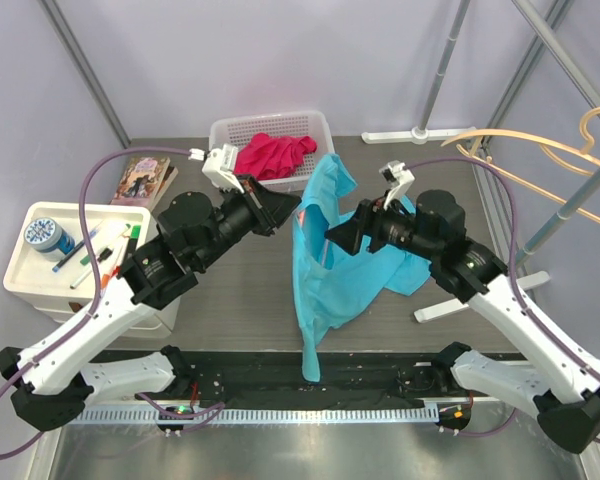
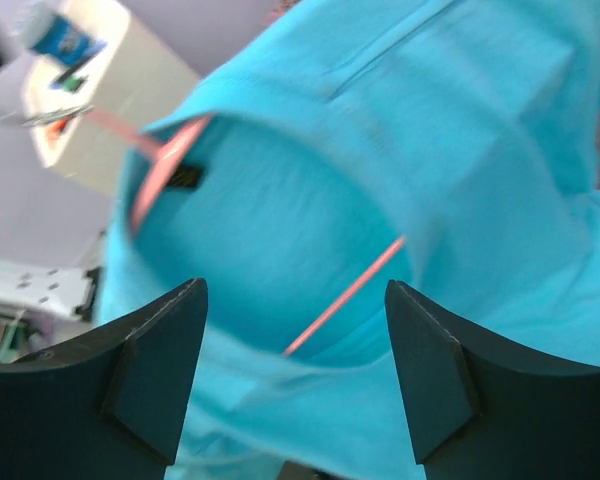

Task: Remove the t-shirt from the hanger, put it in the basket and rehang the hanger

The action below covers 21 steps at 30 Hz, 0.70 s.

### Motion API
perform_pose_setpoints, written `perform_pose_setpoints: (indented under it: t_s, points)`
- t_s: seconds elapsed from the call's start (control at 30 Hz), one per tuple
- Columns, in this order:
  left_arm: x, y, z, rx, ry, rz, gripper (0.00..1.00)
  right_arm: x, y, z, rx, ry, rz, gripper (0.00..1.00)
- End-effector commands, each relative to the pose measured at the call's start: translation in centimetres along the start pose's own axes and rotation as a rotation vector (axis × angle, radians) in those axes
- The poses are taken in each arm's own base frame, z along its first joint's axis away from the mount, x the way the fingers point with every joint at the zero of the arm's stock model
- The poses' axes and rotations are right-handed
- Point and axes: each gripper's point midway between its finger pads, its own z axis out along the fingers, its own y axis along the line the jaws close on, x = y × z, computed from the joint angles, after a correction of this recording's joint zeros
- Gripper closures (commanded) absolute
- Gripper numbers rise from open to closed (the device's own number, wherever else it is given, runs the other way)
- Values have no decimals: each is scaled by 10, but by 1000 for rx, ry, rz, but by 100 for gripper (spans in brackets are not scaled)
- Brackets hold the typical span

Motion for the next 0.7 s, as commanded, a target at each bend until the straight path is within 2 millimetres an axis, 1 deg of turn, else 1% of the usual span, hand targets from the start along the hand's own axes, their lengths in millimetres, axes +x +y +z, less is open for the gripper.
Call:
perform_pose_setpoints:
  t_s: [0.0,0.03,0.07,0.17,0.2,0.27,0.3,0.33,0.4,0.43,0.47,0.5,0.53,0.67]
  points:
    - [-56,-15,-4,18,-210,15,100,21,45,-40,-176,68,8,21]
    - [-60,-13,-3,2,-226,20,100,27,47,-44,-190,83,-8,17]
    - [-64,-8,-1,-28,-249,31,100,35,47,-48,-201,106,-44,16]
    - [-79,-11,5,-42,-301,38,100,57,46,-51,-219,174,-64,15]
    - [-83,-14,10,-43,-312,38,100,67,47,-50,-227,200,-65,14]
    - [-91,-14,15,-64,-331,49,100,70,50,-47,-249,185,-68,14]
    - [-102,-20,15,-63,-352,46,100,84,51,-45,-266,211,-63,14]
    - [-99,-18,22,-78,-339,53,100,90,50,-41,-268,220,-60,14]
    - [-108,-21,24,-84,-366,44,100,101,51,-32,-273,246,-54,14]
    - [-108,-21,28,-88,-371,39,100,109,57,-29,-286,268,-63,14]
    - [-111,-22,29,-84,-384,30,100,114,50,-19,-241,267,-68,14]
    - [-114,-23,30,-84,-397,24,100,115,49,-16,-223,264,-77,14]
    - [-113,-22,31,-90,-399,23,100,119,52,-14,-228,269,-86,16]
    - [-114,-19,35,-105,-413,14,100,115,59,-9,-240,230,-80,22]
